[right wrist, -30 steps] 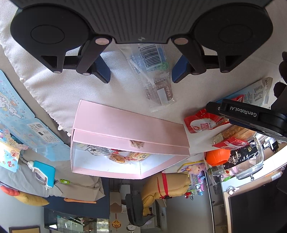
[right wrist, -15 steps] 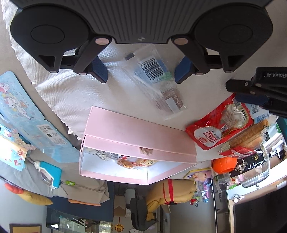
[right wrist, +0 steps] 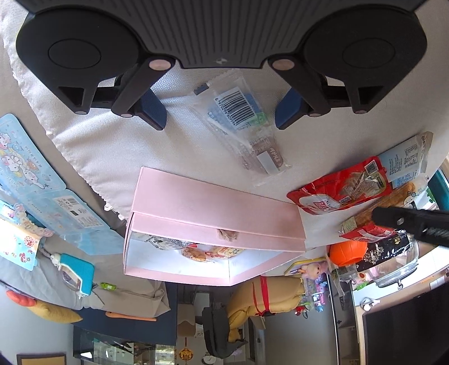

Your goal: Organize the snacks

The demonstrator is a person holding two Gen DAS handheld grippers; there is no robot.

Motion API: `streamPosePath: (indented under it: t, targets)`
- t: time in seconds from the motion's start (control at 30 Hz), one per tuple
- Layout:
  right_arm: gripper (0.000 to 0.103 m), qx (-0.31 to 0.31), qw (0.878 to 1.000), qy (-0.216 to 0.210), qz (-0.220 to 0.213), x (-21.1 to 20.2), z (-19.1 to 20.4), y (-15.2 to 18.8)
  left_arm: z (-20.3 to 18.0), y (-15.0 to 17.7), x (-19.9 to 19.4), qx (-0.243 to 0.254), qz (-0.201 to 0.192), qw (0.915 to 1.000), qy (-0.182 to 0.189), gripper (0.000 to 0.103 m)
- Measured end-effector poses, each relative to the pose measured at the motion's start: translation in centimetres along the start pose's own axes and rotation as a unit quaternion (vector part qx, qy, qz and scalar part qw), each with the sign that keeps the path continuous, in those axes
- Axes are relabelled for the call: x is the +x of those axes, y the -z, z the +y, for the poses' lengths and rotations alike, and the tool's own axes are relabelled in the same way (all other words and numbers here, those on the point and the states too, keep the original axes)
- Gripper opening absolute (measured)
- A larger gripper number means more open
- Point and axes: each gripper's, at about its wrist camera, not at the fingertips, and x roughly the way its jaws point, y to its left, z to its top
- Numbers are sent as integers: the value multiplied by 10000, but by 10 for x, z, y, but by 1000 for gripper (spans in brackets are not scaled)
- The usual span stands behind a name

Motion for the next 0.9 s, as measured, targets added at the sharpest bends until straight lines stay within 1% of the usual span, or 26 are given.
streamPosePath:
  t: [0.03,0.07,0.13,0.2,0.27,0.33,0.37,0.47,0.53,0.6,0.67,0.7,0.77,0.83,0.9]
  targets:
    - [85,3,10000,-2,-1,0,0,0,-2,-6,11,243,92,9996,52,36]
    - [85,0,10000,-1,0,0,0,0,-1,-10,21,379,191,9991,85,38]
    - [85,2,10000,-3,-1,0,0,0,7,-19,41,444,372,9982,129,38]
    - [85,8,10000,-10,-3,0,-1,0,19,-25,58,280,507,9980,261,36]
    - [85,18,10000,-22,-7,0,-1,0,34,-26,71,-57,640,9965,538,37]
    - [86,25,10000,-38,-6,0,-2,0,40,-23,73,-251,663,9944,788,37]
    - [86,34,10000,-47,-8,0,-2,0,37,-21,69,-190,647,9939,875,39]
    - [86,148,9998,-141,-29,-1,-7,0,20,-9,57,189,654,9924,1023,39]
    - [86,218,9996,-186,-22,-1,-9,-2,10,-1,49,209,692,9906,1160,39]
    - [85,153,9998,-109,11,3,-7,-6,2,6,42,283,670,9901,1202,39]
    - [72,-124,9999,68,24,7,0,-9,-6,11,37,416,616,9912,1094,39]
    - [68,-290,9995,95,20,8,3,-10,-10,13,33,493,586,9920,1007,39]
    - [50,-456,9989,-69,81,8,5,-14,-18,14,28,635,572,9924,886,39]
    - [46,-480,9986,-150,176,4,5,-17,-24,17,22,787,593,9918,814,39]
    - [45,-465,9987,-86,185,0,1,-15,-30,20,15,1007,577,9908,694,39]
